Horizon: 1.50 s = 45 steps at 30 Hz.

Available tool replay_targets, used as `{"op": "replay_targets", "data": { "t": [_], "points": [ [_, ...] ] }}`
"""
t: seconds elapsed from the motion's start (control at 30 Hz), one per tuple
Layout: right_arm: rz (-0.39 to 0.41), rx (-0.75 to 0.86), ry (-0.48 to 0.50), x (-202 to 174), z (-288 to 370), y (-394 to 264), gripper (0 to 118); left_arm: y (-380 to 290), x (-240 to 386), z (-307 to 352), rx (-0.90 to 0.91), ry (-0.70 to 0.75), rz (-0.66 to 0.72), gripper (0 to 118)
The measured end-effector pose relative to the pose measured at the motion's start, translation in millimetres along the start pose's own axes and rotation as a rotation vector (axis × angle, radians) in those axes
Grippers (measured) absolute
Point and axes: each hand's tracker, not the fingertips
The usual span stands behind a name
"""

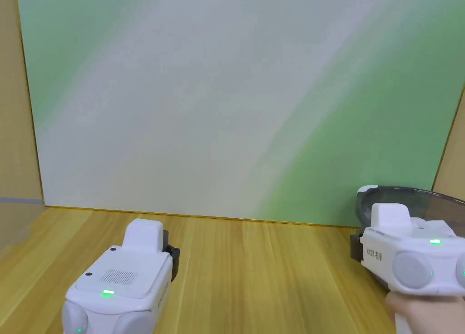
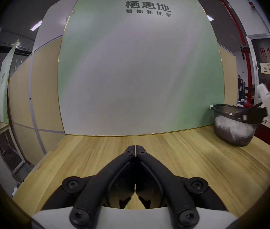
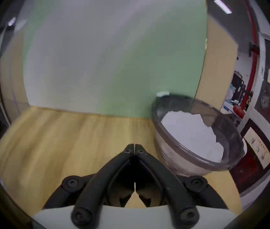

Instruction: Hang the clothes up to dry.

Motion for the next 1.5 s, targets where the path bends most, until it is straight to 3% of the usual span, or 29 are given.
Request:
{"op": "replay_targets", "data": {
  "t": [0.17, 0.27, 0.37, 0.47, 0.63, 0.73, 0.87, 1.07, 1.13, 1.37, 1.5],
  "points": [
    [0.085, 0.223, -0.005, -46.4, 78.9, -38.9, 0, 1.5, -2.2, 15.5, 0.015, 0.024, 0.015, 0],
    [0.057, 0.249, 0.019, -60.6, 109.0, -62.8, 0, 2.2, -6.6, 22.0, 0.014, 0.011, 0.016, 0],
    [0.02, 0.292, -0.03, -54.3, 104.5, -88.5, 0, 0.5, -7.8, 26.0, 0.022, 0.02, 0.029, 0],
    [-0.054, 0.205, 0.003, -41.7, 92.3, -96.0, 0, -1.4, -4.6, 25.6, 0.004, -0.002, 0.041, 0],
    [-0.072, 0.214, -0.026, -25.7, 101.5, -91.4, 0, 6.7, 8.0, 23.5, 0.027, -0.036, -0.034, 0],
    [-0.103, 0.184, -0.016, -17.5, 103.7, -89.6, 0, 18.5, 20.4, 15.4, 0.048, -0.125, -0.034, 0],
    [-0.111, 0.173, -0.042, -8.5, 108.0, -95.5, 0, 35.8, 52.6, 3.2, 0.085, -0.363, -0.097, 0],
    [-0.149, 0.13, -0.058, 6.0, 109.4, -107.0, 0, 52.2, 96.5, -11.5, 0.098, -1.121, -0.053, 0],
    [-0.157, 0.124, -0.065, 9.9, 110.8, -109.6, 0, 53.2, 107.6, -9.5, 0.079, -1.204, -0.029, 0],
    [-0.164, 0.065, -0.086, 30.4, 105.8, -104.4, 0, 52.8, 134.8, -5.3, 0.082, -1.091, -0.079, 0],
    [-0.197, -0.008, -0.071, 59.2, 86.3, -59.0, 0, 55.1, 141.1, -6.7, 0.08, -1.063, -0.079, 0]
  ]
}}
